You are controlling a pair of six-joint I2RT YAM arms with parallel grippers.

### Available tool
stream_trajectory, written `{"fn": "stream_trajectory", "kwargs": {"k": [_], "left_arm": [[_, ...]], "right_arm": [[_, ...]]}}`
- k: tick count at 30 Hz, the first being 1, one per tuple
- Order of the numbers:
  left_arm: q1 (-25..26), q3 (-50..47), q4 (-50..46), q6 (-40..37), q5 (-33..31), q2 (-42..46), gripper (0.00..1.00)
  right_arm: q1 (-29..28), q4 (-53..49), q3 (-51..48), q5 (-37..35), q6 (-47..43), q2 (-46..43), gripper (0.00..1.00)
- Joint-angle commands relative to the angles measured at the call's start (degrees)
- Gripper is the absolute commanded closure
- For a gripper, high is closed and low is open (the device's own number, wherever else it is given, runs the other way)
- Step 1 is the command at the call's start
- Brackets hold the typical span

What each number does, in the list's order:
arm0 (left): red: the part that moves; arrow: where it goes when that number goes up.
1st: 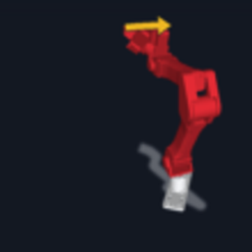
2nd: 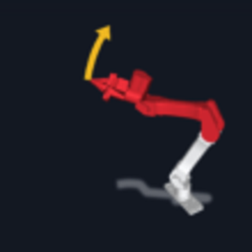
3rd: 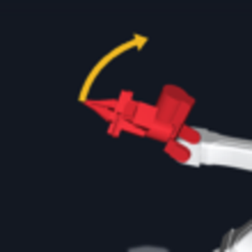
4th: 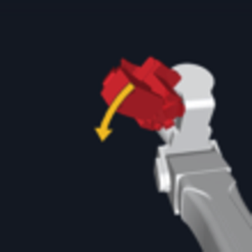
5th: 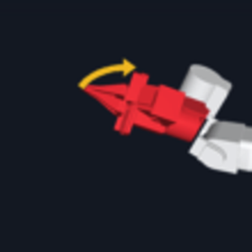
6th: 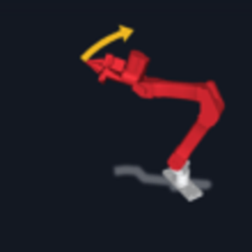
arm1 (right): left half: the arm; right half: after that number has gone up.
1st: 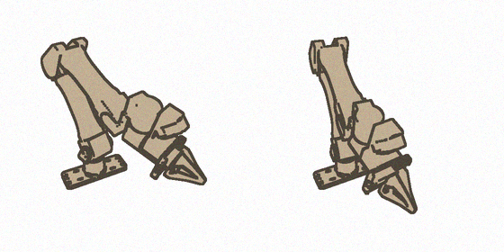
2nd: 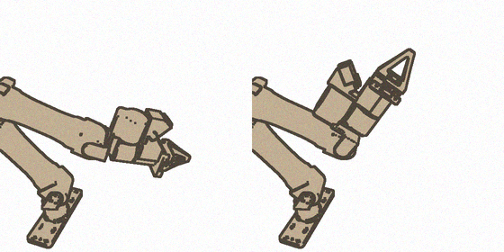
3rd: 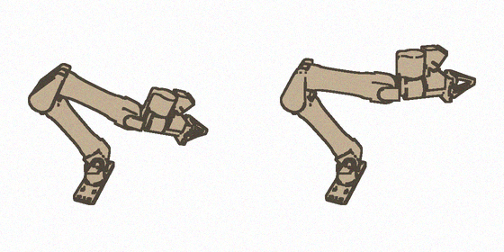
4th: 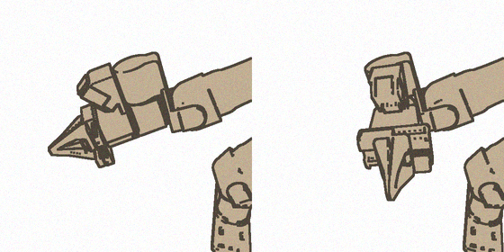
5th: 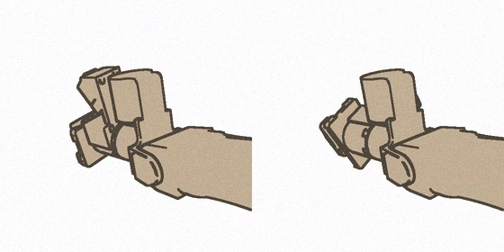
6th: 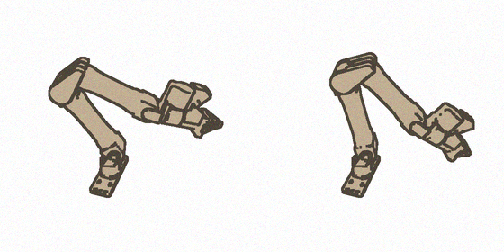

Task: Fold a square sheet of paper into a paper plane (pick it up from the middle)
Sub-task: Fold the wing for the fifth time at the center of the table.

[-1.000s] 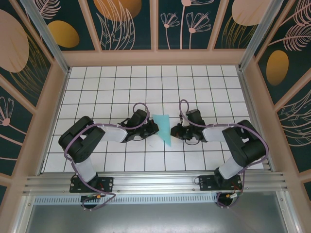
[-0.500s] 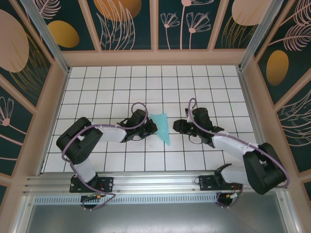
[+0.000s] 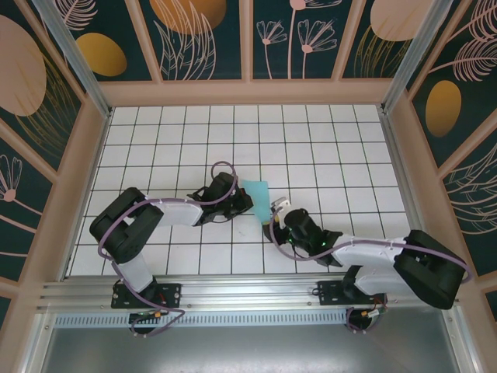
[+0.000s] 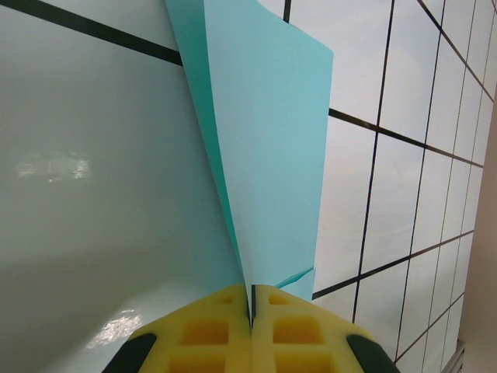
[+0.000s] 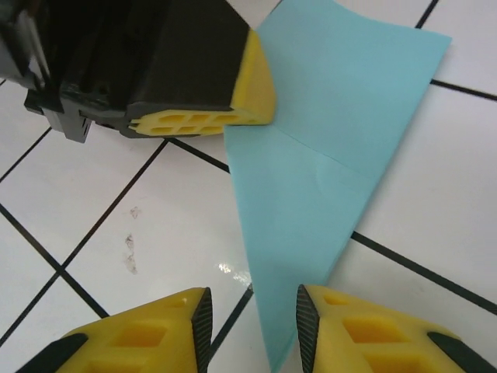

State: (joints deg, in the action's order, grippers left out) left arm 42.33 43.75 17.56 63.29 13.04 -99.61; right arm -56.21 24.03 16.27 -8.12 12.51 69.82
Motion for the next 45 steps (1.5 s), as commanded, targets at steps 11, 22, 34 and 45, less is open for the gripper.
{"fn": "stream_trajectory", "kwargs": {"k": [11,22,34,45], "left_arm": [[0.16,1.85,-2.15,-0.86,1.02,0.1,1.0],[0.13,2.25,-2.8,-1.29,1.2,-0.3,1.0],[0.13,2.09,-3.17,-0.97,0.27,0.13,1.0],[-0.61,0.0,-7.91,-1.41,-9.11,10.8,0.55]], "right_arm": [[-7.76,14.01,6.18,-18.26,-20.32,19.06,0.64],[-8.23,18.25,6.85,-22.2,-22.42,25.44,0.79],[-8.22,17.15,7.2,-21.15,-19.24,25.94,1.0],[1.44,15.89,3.7,1.93,-2.19,16.09,1.0]]}}
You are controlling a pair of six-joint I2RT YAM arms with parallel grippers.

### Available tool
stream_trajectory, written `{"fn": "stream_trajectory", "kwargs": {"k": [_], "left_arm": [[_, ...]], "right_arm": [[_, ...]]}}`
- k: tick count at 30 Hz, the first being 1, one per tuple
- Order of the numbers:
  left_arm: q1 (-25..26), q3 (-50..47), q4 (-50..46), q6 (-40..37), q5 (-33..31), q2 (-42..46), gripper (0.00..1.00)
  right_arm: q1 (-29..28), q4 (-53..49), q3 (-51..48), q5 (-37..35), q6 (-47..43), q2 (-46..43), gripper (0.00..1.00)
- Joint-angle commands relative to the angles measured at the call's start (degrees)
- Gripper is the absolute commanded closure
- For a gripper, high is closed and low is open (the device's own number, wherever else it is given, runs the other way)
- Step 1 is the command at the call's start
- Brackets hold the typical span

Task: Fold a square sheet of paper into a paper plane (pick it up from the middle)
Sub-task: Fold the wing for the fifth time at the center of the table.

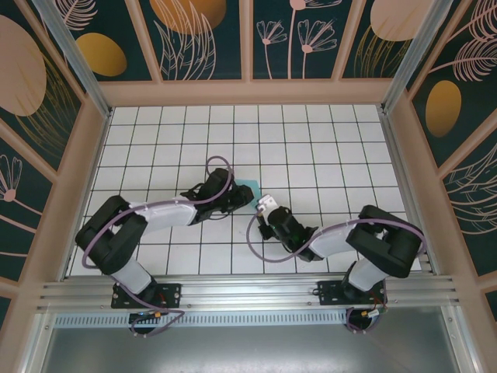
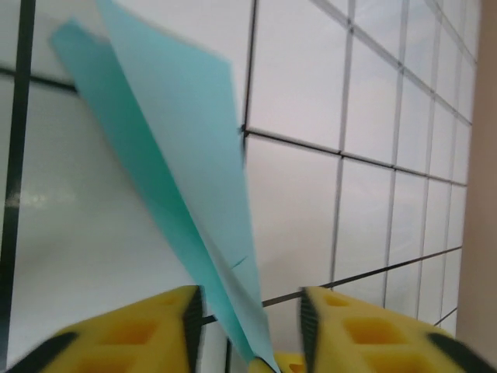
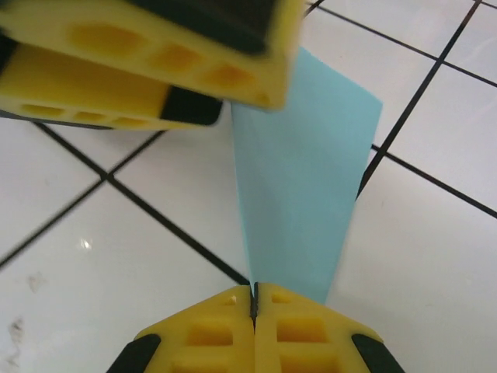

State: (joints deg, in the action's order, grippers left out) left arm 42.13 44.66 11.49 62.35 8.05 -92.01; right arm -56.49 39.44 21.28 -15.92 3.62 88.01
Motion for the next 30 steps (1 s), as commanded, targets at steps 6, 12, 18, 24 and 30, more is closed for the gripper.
{"fn": "stream_trajectory", "kwargs": {"k": [6,12,18,24,30], "left_arm": [[-0.39,-3.29,-2.21,0.21,-8.82,7.73,0.46],[-0.44,-4.84,-0.39,0.23,-8.74,8.55,0.53],[-0.45,-5.38,2.85,-0.32,-7.2,8.08,0.65],[-0.46,-6.3,5.41,-0.55,-5.36,7.33,0.68],[-0.44,-5.97,7.87,-0.82,-1.55,4.46,0.73]], "right_arm": [[6.45,2.26,-1.71,21.93,12.85,-1.36,1.0],[8.91,3.94,-2.21,25.53,17.53,-0.18,1.0],[11.49,7.2,-3.83,29.7,25.9,-0.2,1.0],[15.87,10.32,-4.74,36.65,33.66,2.79,1.0],[17.02,9.42,-4.2,38.7,36.43,4.89,1.0]]}}
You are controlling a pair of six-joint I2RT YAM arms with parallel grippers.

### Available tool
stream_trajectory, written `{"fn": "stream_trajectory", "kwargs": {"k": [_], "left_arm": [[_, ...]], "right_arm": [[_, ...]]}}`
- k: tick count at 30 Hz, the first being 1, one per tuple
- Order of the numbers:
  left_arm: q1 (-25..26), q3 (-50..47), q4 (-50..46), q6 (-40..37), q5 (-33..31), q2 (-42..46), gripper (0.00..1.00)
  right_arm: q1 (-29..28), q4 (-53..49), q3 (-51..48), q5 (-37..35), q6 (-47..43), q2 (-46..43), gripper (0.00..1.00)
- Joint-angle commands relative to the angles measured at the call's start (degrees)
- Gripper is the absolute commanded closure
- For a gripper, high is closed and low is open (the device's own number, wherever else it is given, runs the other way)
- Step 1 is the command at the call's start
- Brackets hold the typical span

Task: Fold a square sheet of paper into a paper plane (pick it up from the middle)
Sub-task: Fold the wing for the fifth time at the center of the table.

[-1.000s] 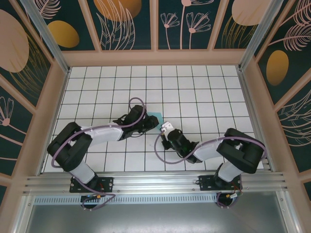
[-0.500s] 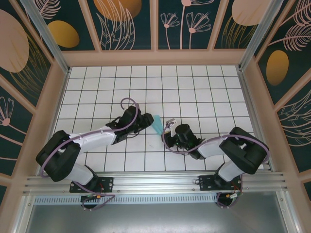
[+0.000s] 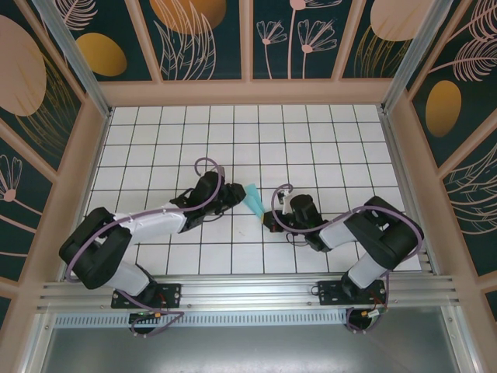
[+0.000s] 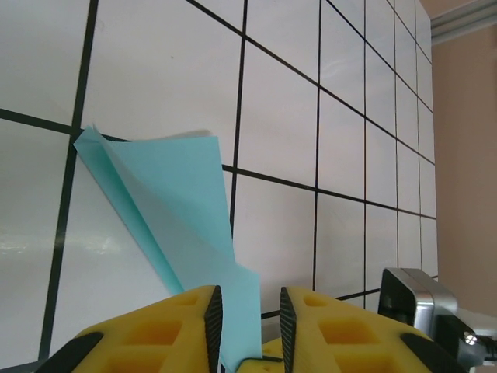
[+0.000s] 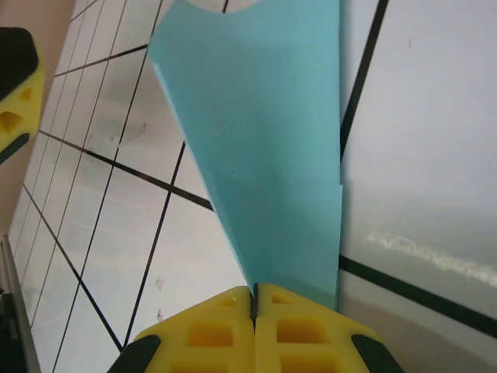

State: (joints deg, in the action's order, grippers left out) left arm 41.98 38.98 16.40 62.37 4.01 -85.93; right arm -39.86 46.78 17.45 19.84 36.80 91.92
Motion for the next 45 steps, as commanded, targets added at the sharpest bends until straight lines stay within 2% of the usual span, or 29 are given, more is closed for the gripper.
{"fn": "stream_trajectory", "kwargs": {"k": [1,15,28,33,41,45], "left_arm": [[-0.23,-0.31,3.46,-0.99,3.07,-2.02,0.73],[-0.23,0.26,6.8,-1.71,6.45,-6.03,0.77],[-0.23,3.0,13.76,-2.92,14.45,-11.97,0.75],[-0.15,3.74,17.24,-2.33,17.0,-16.18,0.74],[-0.21,4.69,17.83,-2.88,16.57,-18.72,0.74],[-0.2,4.53,17.62,-3.43,16.2,-19.0,0.73]], "right_arm": [[0.39,2.17,-0.53,2.66,3.61,1.18,1.0],[2.16,10.51,-3.96,3.92,17.59,3.37,1.0],[2.62,14.31,-4.1,5.38,28.02,5.18,1.0],[2.75,14.01,-4.27,4.3,28.66,5.35,1.0],[2.54,11.98,-4.1,4.42,28.97,4.65,1.0],[2.16,5.95,-2.76,3.45,26.77,2.15,0.91]]}}
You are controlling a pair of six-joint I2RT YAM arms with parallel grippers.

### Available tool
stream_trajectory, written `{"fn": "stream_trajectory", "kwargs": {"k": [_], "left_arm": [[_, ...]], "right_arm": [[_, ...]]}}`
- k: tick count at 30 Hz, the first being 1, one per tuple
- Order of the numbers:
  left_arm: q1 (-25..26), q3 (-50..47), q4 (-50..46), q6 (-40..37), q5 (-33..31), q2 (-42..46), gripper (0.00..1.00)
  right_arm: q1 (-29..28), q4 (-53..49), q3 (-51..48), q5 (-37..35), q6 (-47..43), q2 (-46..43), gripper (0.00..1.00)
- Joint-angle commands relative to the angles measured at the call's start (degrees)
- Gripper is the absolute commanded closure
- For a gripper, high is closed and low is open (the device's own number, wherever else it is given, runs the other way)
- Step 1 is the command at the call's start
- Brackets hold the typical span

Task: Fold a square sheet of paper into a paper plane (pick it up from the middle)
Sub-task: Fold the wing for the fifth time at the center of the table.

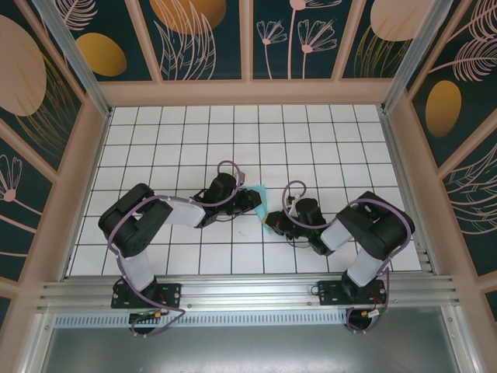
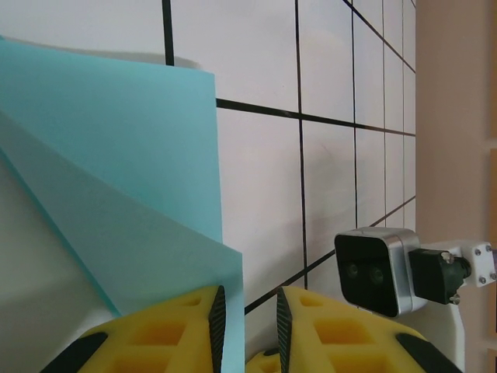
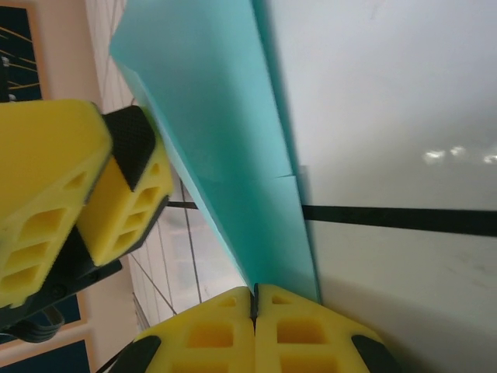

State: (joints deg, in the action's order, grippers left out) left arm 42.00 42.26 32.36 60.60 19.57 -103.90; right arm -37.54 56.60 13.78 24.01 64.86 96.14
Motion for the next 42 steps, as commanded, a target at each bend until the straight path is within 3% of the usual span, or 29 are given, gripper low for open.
{"fn": "stream_trajectory", "kwargs": {"k": [1,7,10,22,29,42], "left_arm": [[-0.19,1.23,1.79,-1.78,0.71,-1.11,0.73],[-0.23,1.64,1.92,-1.98,1.26,-2.08,0.74],[-0.26,1.51,2.31,-1.71,1.34,-1.72,0.74],[-0.18,-0.75,0.16,-1.73,-3.02,5.37,0.7],[-0.22,-4.89,5.41,1.13,-3.95,7.42,0.73],[-0.21,-1.02,8.17,0.37,2.77,1.09,0.73]], "right_arm": [[-0.32,-5.59,1.25,-1.19,-1.97,-2.81,0.9],[-0.42,-11.47,2.69,-2.32,-3.86,-4.56,0.89],[-0.47,-11.11,2.4,-2.68,-3.39,-4.58,1.0],[-0.41,-8.2,0.62,-3.99,-1.17,-7.23,1.0],[-0.42,-3.89,-1.58,-4.45,1.79,-6.69,1.0],[-0.43,1.22,-2.76,-4.53,6.66,-3.53,1.0]]}}
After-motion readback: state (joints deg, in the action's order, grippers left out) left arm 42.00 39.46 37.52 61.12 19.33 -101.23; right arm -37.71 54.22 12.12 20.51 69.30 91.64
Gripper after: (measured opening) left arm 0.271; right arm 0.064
